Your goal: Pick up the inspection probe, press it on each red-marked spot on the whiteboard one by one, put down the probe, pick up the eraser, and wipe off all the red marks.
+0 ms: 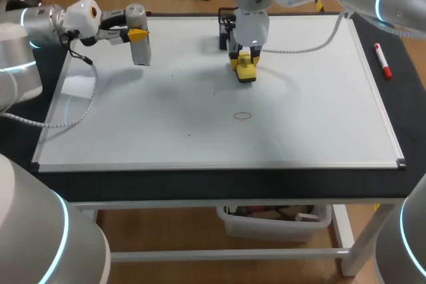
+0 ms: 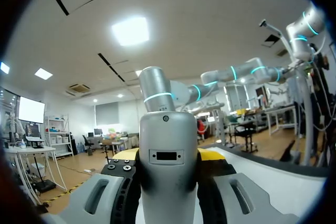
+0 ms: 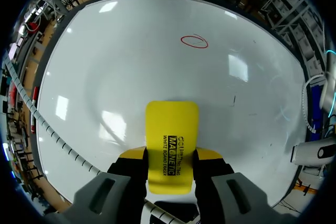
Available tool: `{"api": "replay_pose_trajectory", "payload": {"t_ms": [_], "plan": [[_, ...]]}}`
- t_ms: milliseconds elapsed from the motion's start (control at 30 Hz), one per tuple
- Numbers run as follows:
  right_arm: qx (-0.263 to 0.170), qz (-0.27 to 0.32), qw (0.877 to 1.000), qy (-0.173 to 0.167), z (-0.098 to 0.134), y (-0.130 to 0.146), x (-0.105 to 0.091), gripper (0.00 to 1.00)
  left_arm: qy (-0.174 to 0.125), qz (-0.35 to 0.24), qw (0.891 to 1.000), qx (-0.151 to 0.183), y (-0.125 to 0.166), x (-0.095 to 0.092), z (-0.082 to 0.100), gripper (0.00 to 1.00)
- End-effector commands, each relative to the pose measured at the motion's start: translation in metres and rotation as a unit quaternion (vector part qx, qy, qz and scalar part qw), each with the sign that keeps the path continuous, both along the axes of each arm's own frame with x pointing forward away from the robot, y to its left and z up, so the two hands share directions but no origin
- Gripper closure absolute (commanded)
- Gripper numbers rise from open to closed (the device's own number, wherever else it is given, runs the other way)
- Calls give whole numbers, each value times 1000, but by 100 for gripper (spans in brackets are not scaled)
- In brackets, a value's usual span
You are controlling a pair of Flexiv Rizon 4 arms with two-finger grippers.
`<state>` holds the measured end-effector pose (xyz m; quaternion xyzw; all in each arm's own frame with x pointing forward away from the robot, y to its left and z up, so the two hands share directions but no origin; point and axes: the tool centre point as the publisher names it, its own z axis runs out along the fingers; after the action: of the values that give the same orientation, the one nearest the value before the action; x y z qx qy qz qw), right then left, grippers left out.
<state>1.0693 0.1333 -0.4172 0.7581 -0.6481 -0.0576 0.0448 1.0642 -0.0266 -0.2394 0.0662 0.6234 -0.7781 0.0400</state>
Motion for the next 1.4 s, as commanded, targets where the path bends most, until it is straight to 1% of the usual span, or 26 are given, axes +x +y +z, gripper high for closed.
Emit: {"api": "replay_pose_trajectory", "payload": {"t_ms": [33, 267, 567, 867, 1133, 1400], "plan": [[-8, -3, 1000, 2, -3, 5, 3, 100, 31, 146, 989, -17, -2, -6, 4, 100], [-10, -6, 1000, 3, -6, 5, -1, 100, 31, 146, 989, -17, -2, -6, 4, 100], [-14, -26, 1000, 2, -11, -5, -6, 100, 31, 146, 989, -17, -2, -6, 4, 100], [-21, -46, 999, -3, -10, -24, -9, 100, 31, 146, 989, -17, -2, -6, 4, 100], [-34, -63, 997, 1, -13, -44, -11, 100, 31, 146, 989, -17, -2, -6, 4, 100], [-39, -81, 996, -1, -10, -60, -10, 100, 31, 146, 989, -17, -2, -6, 4, 100]]}}
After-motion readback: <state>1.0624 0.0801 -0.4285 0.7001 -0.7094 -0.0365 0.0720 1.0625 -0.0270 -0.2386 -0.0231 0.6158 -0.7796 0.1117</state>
